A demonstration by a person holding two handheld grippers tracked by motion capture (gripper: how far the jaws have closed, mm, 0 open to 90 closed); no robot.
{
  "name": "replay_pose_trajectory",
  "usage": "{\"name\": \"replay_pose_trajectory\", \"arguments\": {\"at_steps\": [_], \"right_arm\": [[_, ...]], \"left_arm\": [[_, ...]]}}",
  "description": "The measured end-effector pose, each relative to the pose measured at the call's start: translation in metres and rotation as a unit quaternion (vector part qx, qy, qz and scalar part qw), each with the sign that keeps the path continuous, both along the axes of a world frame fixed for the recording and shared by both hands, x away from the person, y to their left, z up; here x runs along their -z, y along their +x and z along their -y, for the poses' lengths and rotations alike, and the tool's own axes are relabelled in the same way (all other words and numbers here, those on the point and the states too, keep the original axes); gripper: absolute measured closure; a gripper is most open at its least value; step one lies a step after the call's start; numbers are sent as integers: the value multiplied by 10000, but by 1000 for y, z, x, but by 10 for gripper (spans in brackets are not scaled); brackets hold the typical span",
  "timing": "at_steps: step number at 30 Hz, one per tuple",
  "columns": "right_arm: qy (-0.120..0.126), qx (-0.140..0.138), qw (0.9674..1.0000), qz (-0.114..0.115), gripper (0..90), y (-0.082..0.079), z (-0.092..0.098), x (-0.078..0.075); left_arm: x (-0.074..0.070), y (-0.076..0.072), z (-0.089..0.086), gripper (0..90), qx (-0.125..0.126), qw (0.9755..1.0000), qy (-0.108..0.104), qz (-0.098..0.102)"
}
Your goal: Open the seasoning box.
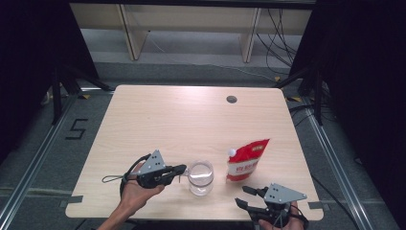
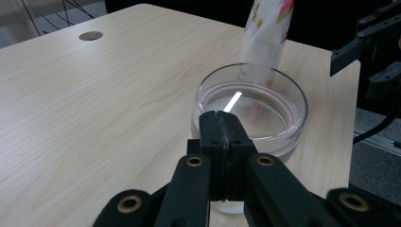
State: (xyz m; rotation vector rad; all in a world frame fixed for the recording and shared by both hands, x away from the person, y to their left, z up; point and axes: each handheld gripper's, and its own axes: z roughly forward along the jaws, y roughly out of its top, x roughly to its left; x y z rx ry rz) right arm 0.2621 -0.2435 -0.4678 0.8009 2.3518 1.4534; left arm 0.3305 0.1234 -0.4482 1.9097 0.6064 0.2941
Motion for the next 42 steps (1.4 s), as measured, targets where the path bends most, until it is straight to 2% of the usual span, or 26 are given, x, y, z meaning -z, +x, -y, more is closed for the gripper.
{"name": "replay_pose_trajectory", "arguments": {"at_steps": [4,5,6,7,8,12,14,17,18,19,20,22,24,27,35,36,37,38,42], "right_arm": [[47,-78,9999,103,621,1,-7,-2],[16,-145,9998,118,634,2,-9,-3],[27,-98,9999,53,643,2,-12,-3],[25,-121,9998,139,659,4,-15,-3],[0,-155,9998,110,680,6,-20,-3],[-35,-143,9998,143,734,12,-29,-3],[-33,-282,9994,174,748,15,-34,-2],[4,-214,9997,132,766,15,-40,-2],[-54,-249,9994,242,779,16,-41,-2],[-56,-302,9993,214,788,18,-44,-2],[-110,-225,9994,218,800,18,-45,-3],[-147,-277,9990,315,835,23,-51,-2],[-133,-281,9991,272,855,24,-54,-2],[-157,-277,9990,320,864,26,-55,-3],[-153,-231,9993,269,878,30,-58,-2],[-155,-210,9994,240,878,30,-58,-2],[-158,-226,9991,319,882,31,-59,-2],[-138,-182,9994,241,882,32,-60,-2],[-163,-198,9992,312,888,34,-61,-2]], "left_arm": [[0,0,0,889,-18,10000,-4,-8],[0,0,0,889,-28,10000,2,10],[0,1,-1,889,-17,10000,32,74],[-1,2,-2,889,-46,9999,60,104],[0,2,-3,889,-129,9998,62,127],[0,1,-2,887,-154,9998,7,90],[1,1,-2,886,-149,9998,1,90],[1,1,-2,887,-154,9998,-7,86],[1,0,-2,887,-164,9998,-3,99],[1,0,-2,887,-156,9998,16,113],[1,0,-2,887,-160,9998,9,110],[1,0,-2,887,-158,9998,-1,115],[1,0,-2,887,-167,9998,2,113],[1,0,-2,887,-161,9998,5,126],[1,-1,-2,889,-180,9997,23,147],[1,-1,-2,889,-134,9997,67,216],[1,-1,-2,890,-135,9997,67,209],[1,-1,-2,890,-127,9997,59,211],[1,-1,-3,890,-130,9996,88,220]]}}
